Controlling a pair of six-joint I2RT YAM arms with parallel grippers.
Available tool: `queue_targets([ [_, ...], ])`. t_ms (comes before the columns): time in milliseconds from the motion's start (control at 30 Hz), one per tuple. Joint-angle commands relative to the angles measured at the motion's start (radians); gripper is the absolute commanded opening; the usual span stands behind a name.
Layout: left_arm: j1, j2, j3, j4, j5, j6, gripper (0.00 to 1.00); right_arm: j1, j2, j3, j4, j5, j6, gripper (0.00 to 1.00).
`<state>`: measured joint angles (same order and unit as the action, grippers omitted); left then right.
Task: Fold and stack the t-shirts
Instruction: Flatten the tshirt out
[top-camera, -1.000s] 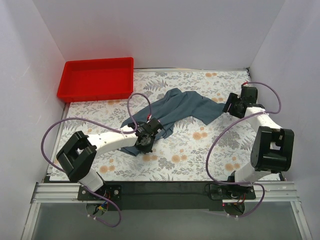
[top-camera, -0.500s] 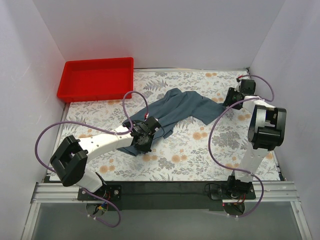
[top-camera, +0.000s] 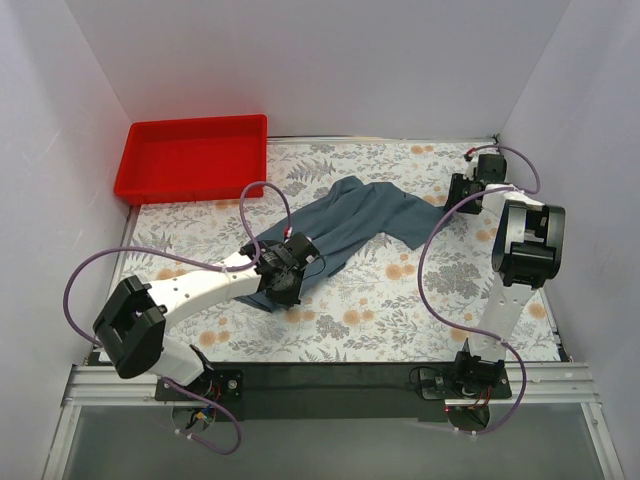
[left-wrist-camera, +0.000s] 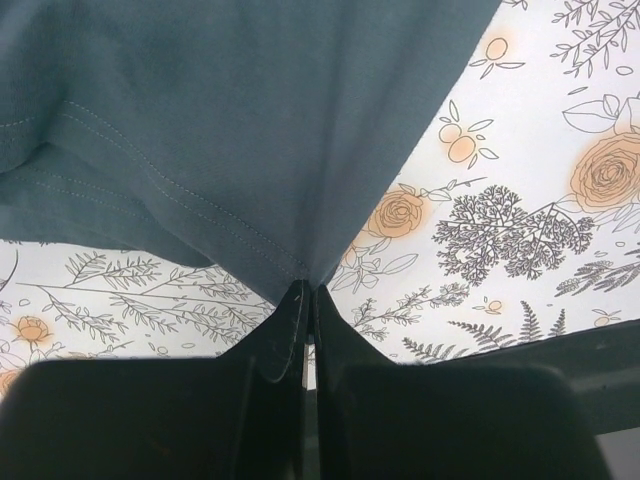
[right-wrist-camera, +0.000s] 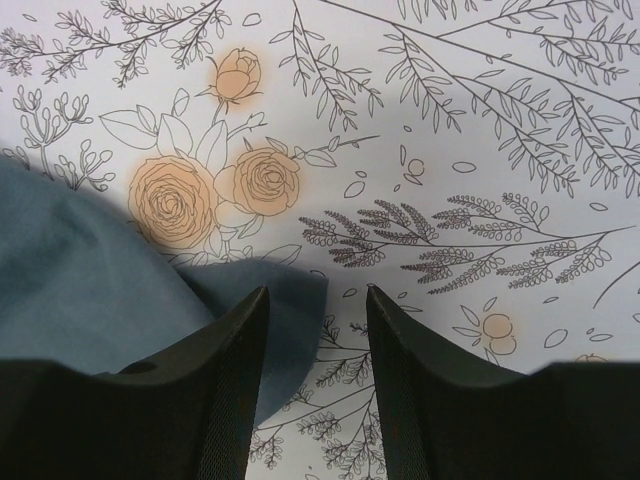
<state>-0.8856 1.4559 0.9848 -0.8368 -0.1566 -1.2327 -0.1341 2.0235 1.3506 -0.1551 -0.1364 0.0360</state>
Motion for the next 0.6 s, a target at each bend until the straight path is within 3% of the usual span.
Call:
queue_targets([
  [0,-0.003,-0.072,0.026,-0.045,0.014,-0.027,0.0,0.016,0.035,0.05,-0.052,0.043,-0.06,0.43],
  [300,-0.003,-0.097,0.018,-0.059,0.022,-0.045,0.0,0.073,0.066,0.036,-0.104,0.101,-0.102,0.43],
  [567,-0.003,-0.112,0.005,-0.048,0.02,-0.048,0.0,0.077,0.04,-0.024,-0.135,0.126,-0.087,0.36],
])
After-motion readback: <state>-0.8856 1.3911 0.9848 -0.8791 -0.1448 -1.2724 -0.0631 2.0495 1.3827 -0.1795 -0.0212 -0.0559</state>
